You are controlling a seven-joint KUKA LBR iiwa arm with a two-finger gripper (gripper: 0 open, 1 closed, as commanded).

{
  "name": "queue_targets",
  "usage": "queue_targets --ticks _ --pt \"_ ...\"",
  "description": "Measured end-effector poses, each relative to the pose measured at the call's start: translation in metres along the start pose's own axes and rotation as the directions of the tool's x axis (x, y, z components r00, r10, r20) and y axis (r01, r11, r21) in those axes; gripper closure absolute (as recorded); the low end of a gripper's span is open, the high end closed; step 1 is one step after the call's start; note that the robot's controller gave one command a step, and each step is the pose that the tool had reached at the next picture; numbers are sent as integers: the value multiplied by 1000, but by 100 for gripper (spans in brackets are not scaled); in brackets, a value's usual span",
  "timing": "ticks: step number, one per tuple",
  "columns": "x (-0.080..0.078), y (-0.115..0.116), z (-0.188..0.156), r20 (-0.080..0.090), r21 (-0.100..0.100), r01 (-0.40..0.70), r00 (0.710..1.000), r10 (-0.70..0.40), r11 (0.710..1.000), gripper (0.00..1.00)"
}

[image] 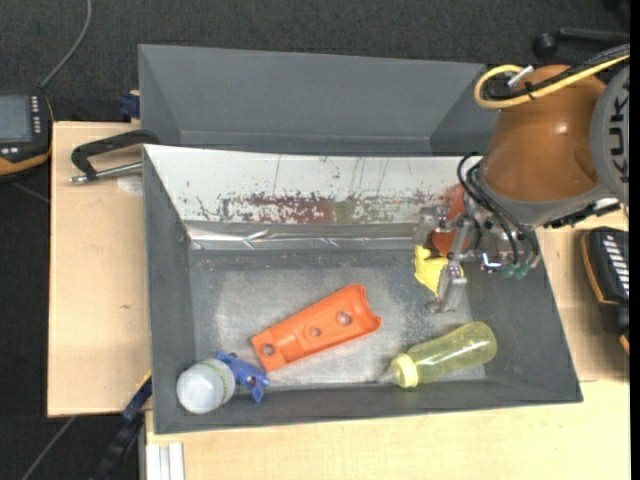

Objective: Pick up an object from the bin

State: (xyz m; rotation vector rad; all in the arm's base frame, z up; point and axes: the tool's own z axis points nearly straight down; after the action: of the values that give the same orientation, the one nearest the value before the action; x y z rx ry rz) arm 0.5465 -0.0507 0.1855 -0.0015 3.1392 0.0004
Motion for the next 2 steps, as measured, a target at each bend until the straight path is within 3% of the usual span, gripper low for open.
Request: queue_targets --ticks 1,2 --pt "0 0 0 0 0 0 1000 0 1000 0" --pt "1 21 34 11 1 -21 1000 21 1000 0"
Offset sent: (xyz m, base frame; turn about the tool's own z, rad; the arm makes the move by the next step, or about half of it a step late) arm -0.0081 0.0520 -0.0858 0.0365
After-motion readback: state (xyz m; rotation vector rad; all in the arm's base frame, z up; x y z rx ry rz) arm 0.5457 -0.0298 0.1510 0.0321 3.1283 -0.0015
